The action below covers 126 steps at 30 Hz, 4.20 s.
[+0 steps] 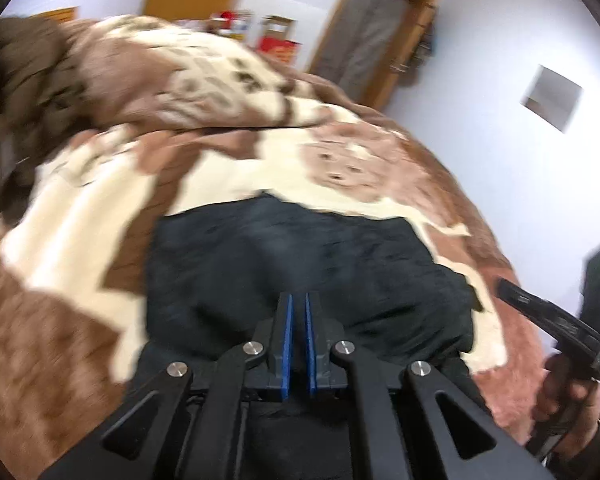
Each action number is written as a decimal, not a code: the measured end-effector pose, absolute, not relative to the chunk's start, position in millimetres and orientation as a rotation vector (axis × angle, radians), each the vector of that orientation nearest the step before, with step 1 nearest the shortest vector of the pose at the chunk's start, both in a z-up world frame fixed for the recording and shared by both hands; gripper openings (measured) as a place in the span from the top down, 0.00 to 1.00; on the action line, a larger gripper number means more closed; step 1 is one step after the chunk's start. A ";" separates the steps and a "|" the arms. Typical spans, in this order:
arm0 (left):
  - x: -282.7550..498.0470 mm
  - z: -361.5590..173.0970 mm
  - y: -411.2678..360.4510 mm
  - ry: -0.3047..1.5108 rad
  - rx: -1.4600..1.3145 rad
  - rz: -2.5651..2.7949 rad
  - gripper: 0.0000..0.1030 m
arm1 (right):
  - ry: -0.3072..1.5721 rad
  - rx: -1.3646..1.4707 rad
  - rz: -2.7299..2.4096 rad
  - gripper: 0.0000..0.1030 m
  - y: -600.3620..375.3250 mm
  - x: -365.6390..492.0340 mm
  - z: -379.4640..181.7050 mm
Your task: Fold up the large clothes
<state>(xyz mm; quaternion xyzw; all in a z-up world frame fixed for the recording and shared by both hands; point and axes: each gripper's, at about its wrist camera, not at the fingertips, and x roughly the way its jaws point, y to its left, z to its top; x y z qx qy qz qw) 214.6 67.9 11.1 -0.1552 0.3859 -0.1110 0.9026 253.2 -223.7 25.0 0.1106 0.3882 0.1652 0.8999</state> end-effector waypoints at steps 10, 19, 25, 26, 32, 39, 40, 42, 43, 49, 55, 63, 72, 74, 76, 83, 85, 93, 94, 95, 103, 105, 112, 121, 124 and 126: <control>228.4 -118.5 15.9 1.082 -0.249 -0.235 0.93 | 1.143 0.167 0.246 0.77 -217.7 255.4 -125.9; 197.9 -79.1 45.9 1.017 -0.319 -0.220 0.93 | 0.949 0.167 0.254 0.77 -230.0 225.1 -44.8; 220.2 -48.0 39.1 0.894 -0.300 -0.199 0.93 | 0.882 0.128 0.352 0.77 -202.5 251.5 -26.1; 226.5 -51.5 39.8 0.897 -0.290 -0.193 0.93 | 0.903 0.107 0.372 0.77 -194.9 257.8 -35.2; 239.5 -121.4 33.4 1.033 -0.275 -0.151 0.92 | 1.048 0.087 0.321 0.79 -187.8 280.5 -111.4; 238.9 -136.0 35.1 1.017 -0.280 -0.151 0.90 | 1.037 0.096 0.319 0.80 -195.8 279.8 -122.2; 238.2 -133.0 35.5 1.027 -0.283 -0.150 0.90 | 1.047 0.091 0.316 0.80 -194.7 279.1 -117.8; 236.7 -122.5 35.2 1.053 -0.299 -0.151 0.90 | 1.048 0.092 0.314 0.80 -191.3 274.5 -103.2; 232.4 -114.1 38.8 1.058 -0.312 -0.158 0.90 | 1.029 0.103 0.323 0.79 -195.2 267.9 -91.0; 228.1 -60.3 60.5 0.906 -0.284 -0.126 0.90 | 0.851 0.137 0.275 0.78 -227.4 270.7 -32.3; 271.8 -100.0 80.1 0.972 -0.341 -0.052 0.90 | 0.963 0.159 0.234 0.78 -248.9 312.2 -79.0; 273.5 -98.0 65.4 0.978 -0.272 -0.063 0.90 | 0.974 0.113 0.192 0.79 -245.1 305.4 -72.3; 222.4 -69.2 22.9 0.901 -0.258 -0.251 0.90 | 0.978 0.139 0.364 0.78 -203.9 251.2 -67.2; 231.2 -90.1 6.4 0.965 -0.226 -0.263 0.90 | 1.047 0.120 0.348 0.78 -197.0 258.2 -91.8; 240.6 -109.0 0.7 1.006 -0.206 -0.250 0.90 | 1.081 0.142 0.326 0.78 -200.1 266.9 -107.6; 254.9 -135.0 0.1 1.019 -0.227 -0.225 0.90 | 1.061 0.100 0.317 0.78 -193.0 271.8 -126.5; 254.7 -137.0 -1.5 1.016 -0.219 -0.219 0.90 | 1.053 0.095 0.314 0.78 -191.6 269.5 -129.1; 256.2 -129.5 -3.2 1.019 -0.201 -0.203 0.90 | 1.063 0.093 0.312 0.78 -190.0 269.3 -118.1; 253.2 -123.0 -3.9 1.020 -0.190 -0.200 0.90 | 1.056 0.097 0.307 0.78 -190.8 265.0 -111.1; 248.5 -115.4 -7.5 1.016 -0.184 -0.198 0.90 | 1.047 0.102 0.303 0.78 -193.4 259.9 -105.3; 183.7 -62.2 2.0 0.927 -0.189 -0.194 0.90 | 0.934 0.124 0.322 0.71 -208.7 189.0 -45.5; 162.3 -54.8 11.6 0.917 -0.187 -0.182 0.90 | 0.916 0.130 0.323 0.69 -215.3 169.7 -35.6; 100.3 -41.6 45.2 0.903 -0.225 -0.151 0.90 | 0.889 0.125 0.301 0.66 -236.8 104.1 -14.8; 44.2 -23.7 71.5 0.861 -0.215 -0.121 0.81 | 0.882 0.183 0.225 0.55 -284.2 48.6 -8.5; 32.5 -21.5 80.5 0.846 -0.224 -0.108 0.58 | 0.884 0.195 0.191 0.55 -298.0 40.5 -9.5; 27.9 -21.5 86.3 0.840 -0.226 -0.098 0.58 | 0.884 0.212 0.169 0.55 -307.7 35.7 -11.0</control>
